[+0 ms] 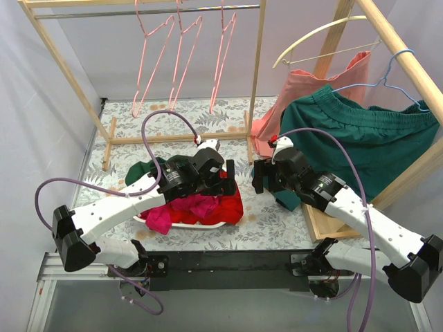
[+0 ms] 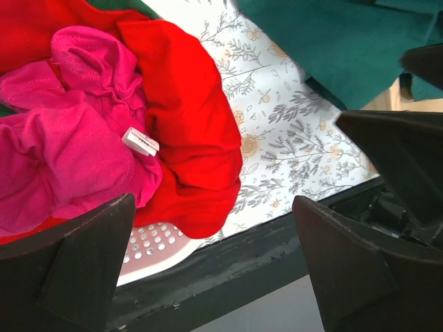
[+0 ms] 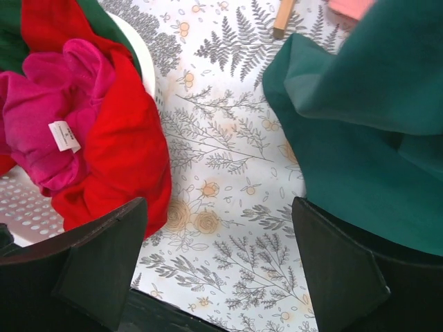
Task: Place the t-shirt on the hanger
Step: Pick up the T-shirt and place it in the bin.
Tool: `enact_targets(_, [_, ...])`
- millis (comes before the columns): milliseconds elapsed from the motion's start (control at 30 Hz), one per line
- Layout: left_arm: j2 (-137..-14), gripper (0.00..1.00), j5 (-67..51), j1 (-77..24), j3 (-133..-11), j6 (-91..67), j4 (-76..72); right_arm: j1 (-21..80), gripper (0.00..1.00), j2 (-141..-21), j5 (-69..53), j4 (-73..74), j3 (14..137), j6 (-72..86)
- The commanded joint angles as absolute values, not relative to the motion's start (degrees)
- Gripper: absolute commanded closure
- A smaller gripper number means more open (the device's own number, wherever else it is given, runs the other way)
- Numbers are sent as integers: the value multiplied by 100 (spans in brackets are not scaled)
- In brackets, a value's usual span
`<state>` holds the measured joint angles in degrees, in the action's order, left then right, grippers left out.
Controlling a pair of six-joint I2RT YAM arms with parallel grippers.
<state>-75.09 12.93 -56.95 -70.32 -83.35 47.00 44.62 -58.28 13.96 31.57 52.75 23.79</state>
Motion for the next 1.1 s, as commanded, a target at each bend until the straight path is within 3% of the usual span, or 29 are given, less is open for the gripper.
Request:
enact_targets(0, [-7172,2,1485,-5678,-7084,-8358,4877,4482,7,-5985,1038,2918,5598,2320])
enact_targets(433, [-6478,2,2627,-5616,-7005,-9808,6538,5440,9,-7048,1081,2602,6502,2391])
enact_targets(733, [-5960,2,3462,-5564,-6873,-11240,7839,5695,14,-9480,467,2224,8242,2171])
enact_targets(1067, [-5151,2,3427,-5537,-6565,-11681,7972,6363,16,-10670,351,2180,9079,2092])
